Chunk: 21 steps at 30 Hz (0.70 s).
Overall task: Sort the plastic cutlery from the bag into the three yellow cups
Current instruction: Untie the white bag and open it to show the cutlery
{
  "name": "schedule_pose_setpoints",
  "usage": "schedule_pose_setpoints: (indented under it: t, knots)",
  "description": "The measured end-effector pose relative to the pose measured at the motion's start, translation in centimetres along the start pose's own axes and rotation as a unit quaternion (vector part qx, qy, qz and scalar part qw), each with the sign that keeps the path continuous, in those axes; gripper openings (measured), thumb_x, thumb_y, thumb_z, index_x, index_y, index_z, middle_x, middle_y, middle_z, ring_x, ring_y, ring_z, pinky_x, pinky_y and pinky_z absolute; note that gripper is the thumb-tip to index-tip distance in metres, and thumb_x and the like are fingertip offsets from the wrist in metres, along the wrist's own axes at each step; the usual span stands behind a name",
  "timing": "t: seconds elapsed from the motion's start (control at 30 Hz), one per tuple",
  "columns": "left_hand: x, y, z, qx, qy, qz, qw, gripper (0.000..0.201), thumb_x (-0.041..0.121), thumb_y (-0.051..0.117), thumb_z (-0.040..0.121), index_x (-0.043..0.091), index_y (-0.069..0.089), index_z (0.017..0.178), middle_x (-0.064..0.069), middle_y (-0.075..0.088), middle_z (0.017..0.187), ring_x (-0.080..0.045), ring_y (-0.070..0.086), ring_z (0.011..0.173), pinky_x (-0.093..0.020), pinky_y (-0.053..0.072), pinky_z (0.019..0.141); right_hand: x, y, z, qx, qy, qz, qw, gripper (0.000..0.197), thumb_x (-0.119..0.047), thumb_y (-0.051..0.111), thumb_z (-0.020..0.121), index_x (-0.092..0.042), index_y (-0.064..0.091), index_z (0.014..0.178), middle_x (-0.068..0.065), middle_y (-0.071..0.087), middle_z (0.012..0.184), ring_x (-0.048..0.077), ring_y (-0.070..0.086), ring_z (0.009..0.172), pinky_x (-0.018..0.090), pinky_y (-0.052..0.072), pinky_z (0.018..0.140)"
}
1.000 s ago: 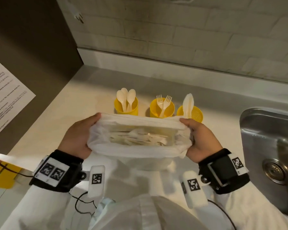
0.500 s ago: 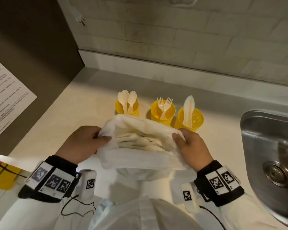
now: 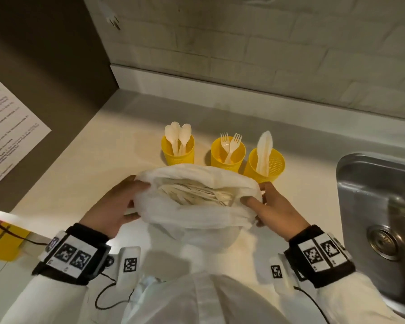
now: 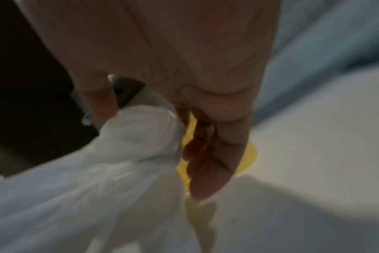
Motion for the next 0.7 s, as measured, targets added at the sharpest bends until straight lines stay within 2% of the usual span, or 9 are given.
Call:
schedule_pose_setpoints:
  t: [0.07,0.13,0.27,0.33,0.43,0.47,0.5,0.57,0.7]
  knots:
    - [-0.4,-0.9,0.1,0.03,-0.006,0.116,0.993,0.017,0.031,0.067,0.095,0.029,0.068,0.112,-0.003,0.073,0.107,-0.025,0.067,0.095,-0.035,0.052,0.08,1.2,-0.1,0.1,-0.004,0.038,-0.007,0.999,0.038,-0.042,0.073,0.089,-0.022,0.049,0.111,0.014,0.073,0.09,0.025,0.071,0.063,0.035,0.059,0.059]
    - [-0.6,-0.4,-0.2,0.01,-0.006,0.102,0.995,0.018,0.02,0.068,0.096,0.017,0.07,0.114,-0.008,0.078,0.104,-0.027,0.074,0.093,-0.035,0.056,0.078,1.7,0.5,0.1,-0.015,0.057,0.09,0.994,0.034,-0.021,0.075,0.089,-0.014,0.054,0.114,0.023,0.072,0.096,0.028,0.071,0.061,0.039,0.062,0.062]
    - [0.1,0.1,-0.8,0.005,0.035,0.023,0.999,0.025,-0.009,0.055,0.095,0.0,0.073,0.109,-0.014,0.079,0.102,-0.025,0.076,0.093,-0.03,0.062,0.072,1.6,1.0,0.5,-0.026,0.041,0.305,0.951,0.035,0.021,0.058,0.085,0.013,0.056,0.12,0.029,0.068,0.108,0.031,0.074,0.085,0.035,0.062,0.066]
    - [-0.1,-0.5,-0.4,0.015,0.024,-0.069,0.997,0.035,-0.019,0.053,0.085,-0.002,0.072,0.109,-0.017,0.076,0.102,-0.027,0.074,0.089,-0.03,0.063,0.07,1.7,1.3,0.8,-0.046,0.048,0.404,0.912,0.044,0.025,0.052,0.083,0.013,0.057,0.126,0.028,0.068,0.112,0.033,0.071,0.094,0.039,0.064,0.072]
    - [-1.3,-0.4,0.2,-0.032,-0.041,-0.218,0.975,0.053,-0.012,0.079,0.049,-0.002,0.077,0.101,-0.019,0.076,0.102,-0.026,0.077,0.084,-0.03,0.064,0.066,2.1,2.4,0.8,-0.083,0.074,0.522,0.846,0.064,0.02,0.061,0.07,0.006,0.06,0.133,0.029,0.062,0.134,0.04,0.065,0.111,0.047,0.058,0.089]
    - [-2.1,-0.3,0.3,-0.032,-0.071,-0.256,0.964,0.05,-0.011,0.077,0.05,-0.005,0.076,0.1,-0.019,0.077,0.096,-0.025,0.078,0.078,-0.029,0.063,0.061,2.3,2.8,0.8,-0.091,0.082,0.551,0.825,0.067,0.017,0.065,0.065,0.004,0.063,0.131,0.028,0.063,0.133,0.04,0.068,0.109,0.048,0.057,0.09]
    - [-2.7,-0.3,0.4,-0.02,-0.094,-0.275,0.957,0.041,-0.011,0.067,0.065,-0.007,0.072,0.105,-0.02,0.077,0.093,-0.025,0.078,0.074,-0.029,0.062,0.057,2.7,3.1,1.0,-0.092,0.089,0.57,0.812,0.065,0.015,0.064,0.065,0.003,0.064,0.129,0.028,0.065,0.131,0.039,0.071,0.105,0.049,0.057,0.09]
    - [-3.3,0.2,0.3,-0.018,-0.11,-0.258,0.96,0.036,-0.006,0.048,0.084,-0.006,0.065,0.116,-0.021,0.074,0.1,-0.027,0.076,0.078,-0.031,0.063,0.059,3.1,3.5,1.1,-0.096,0.094,0.564,0.815,0.063,0.016,0.05,0.073,0.0,0.06,0.133,0.027,0.067,0.127,0.039,0.072,0.101,0.052,0.058,0.087]
    - [-2.1,-0.6,0.7,0.057,-0.024,-0.06,0.996,0.018,0.025,0.056,0.096,0.012,0.067,0.104,-0.011,0.069,0.099,-0.025,0.068,0.08,-0.036,0.055,0.067,3.0,2.8,1.0,-0.093,0.077,0.489,0.864,0.065,-0.001,0.05,0.075,-0.006,0.055,0.139,0.022,0.064,0.119,0.037,0.066,0.096,0.05,0.059,0.081]
Point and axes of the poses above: each hand's wrist, its own z-axis towards the middle knuckle, its own y-axis out of the palm, x = y × z, the point moved 8 cm from there along z, towards the middle knuckle
